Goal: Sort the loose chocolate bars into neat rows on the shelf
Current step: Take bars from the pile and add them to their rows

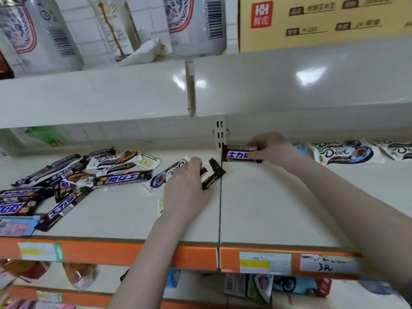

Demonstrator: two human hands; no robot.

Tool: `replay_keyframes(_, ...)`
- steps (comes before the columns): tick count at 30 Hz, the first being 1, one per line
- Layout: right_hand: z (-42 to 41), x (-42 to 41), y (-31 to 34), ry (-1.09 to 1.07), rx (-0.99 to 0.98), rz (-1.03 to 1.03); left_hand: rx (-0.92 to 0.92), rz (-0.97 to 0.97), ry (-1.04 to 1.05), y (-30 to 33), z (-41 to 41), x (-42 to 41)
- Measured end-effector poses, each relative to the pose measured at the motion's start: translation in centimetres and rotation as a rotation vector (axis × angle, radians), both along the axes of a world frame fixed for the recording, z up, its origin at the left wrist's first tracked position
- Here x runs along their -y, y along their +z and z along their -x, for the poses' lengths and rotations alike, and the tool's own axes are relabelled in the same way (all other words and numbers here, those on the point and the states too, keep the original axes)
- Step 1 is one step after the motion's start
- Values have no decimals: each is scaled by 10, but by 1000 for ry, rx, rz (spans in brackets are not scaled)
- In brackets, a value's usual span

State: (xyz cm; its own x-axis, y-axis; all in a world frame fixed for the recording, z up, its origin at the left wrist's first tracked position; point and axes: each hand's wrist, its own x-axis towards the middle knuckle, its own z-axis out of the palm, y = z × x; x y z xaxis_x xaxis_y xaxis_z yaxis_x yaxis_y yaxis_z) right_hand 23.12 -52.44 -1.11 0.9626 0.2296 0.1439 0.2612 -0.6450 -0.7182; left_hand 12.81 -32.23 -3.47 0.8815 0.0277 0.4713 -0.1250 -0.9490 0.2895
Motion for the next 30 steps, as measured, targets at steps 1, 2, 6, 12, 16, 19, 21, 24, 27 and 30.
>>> replay_keyframes(1,-8,-6,-1,-2,-21,-20,-1,3,-7,0,-1,-1)
replay_keyframes(2,-16,-10,-4,-8,-32,-29,-3,7,-16,1,-1,-1)
replay_keyframes(6,-41,-17,-18,17,-39,9,-34,6,-32,2,1,-3)
replay_keyframes(12,-54,-13,-29,51,-7,12,-73,-12,-47,1,-1,-3)
replay_keyframes(16,-56,-10,-33,67,57,92,-85,-28,-55,1,-3,-1)
replay_keyframes(19,-59,-6,-33,46,111,230,-78,-24,-60,1,-5,1)
replay_keyframes(21,-60,-4,-37,52,95,246,-76,-34,-59,0,-6,3)
replay_keyframes(24,-61,-2,-42,47,110,196,-78,-38,-56,0,-7,5)
replay_keyframes(27,-59,1,-44,54,154,204,-85,-35,-47,0,-7,7)
replay_keyframes(30,-58,8,-47,83,164,211,-95,-44,-37,1,-7,8)
